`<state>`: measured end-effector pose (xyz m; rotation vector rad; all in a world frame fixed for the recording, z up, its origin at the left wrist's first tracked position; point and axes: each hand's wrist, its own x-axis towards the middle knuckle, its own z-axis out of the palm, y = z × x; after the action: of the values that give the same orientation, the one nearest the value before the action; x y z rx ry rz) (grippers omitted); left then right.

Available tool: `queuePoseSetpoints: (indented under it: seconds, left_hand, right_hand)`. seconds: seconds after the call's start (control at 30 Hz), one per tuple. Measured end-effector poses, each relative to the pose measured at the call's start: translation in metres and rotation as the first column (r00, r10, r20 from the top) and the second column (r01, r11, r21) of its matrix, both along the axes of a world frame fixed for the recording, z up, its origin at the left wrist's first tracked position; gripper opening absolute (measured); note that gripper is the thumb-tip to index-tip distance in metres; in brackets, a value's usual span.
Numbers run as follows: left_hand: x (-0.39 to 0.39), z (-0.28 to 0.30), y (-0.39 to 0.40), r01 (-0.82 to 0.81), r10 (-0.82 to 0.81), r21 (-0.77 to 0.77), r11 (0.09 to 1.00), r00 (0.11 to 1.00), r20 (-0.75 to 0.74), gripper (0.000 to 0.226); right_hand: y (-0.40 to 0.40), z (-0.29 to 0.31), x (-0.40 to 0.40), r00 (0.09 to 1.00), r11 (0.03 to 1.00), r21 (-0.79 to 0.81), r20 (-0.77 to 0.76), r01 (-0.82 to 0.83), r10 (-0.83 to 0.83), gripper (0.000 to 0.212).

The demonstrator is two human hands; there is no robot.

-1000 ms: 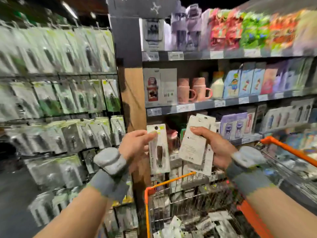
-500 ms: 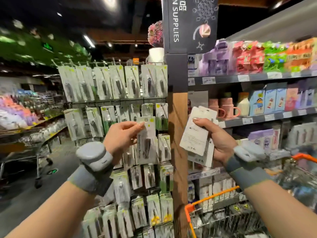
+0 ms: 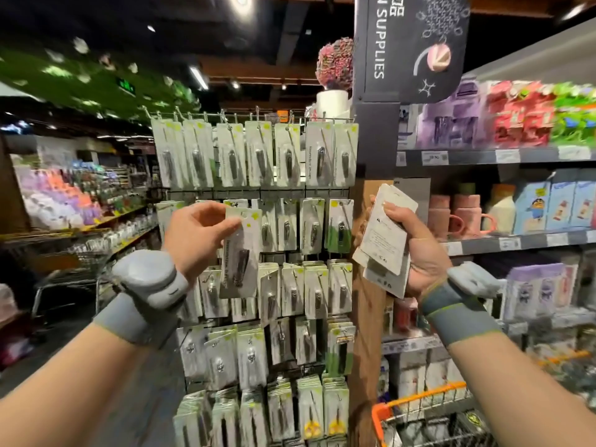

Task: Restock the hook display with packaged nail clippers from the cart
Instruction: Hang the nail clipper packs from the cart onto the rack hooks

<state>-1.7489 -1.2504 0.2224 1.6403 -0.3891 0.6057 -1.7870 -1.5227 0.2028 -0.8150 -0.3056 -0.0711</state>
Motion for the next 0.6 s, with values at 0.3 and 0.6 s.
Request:
queuePoseSetpoints:
  seconds: [0.3, 0.6]
  left_hand:
    - [0.026, -0.004, 0.016, -0.016, 0.015, 0.070, 0.997, 1.000, 0.007, 0.016]
    - [0.062, 0.006, 0.038, 0.005, -0.001, 0.111, 0.994, 1.000, -0.030, 0.016]
  right_hand:
    - [0.006, 0.004, 0.042, 0.997, 0.998, 0.010, 0.059, -0.056, 0.055, 0.090]
    - [0.039, 0.009, 0.076, 0.986, 0.992, 0.061, 0.131, -0.109, 0.100, 0.078]
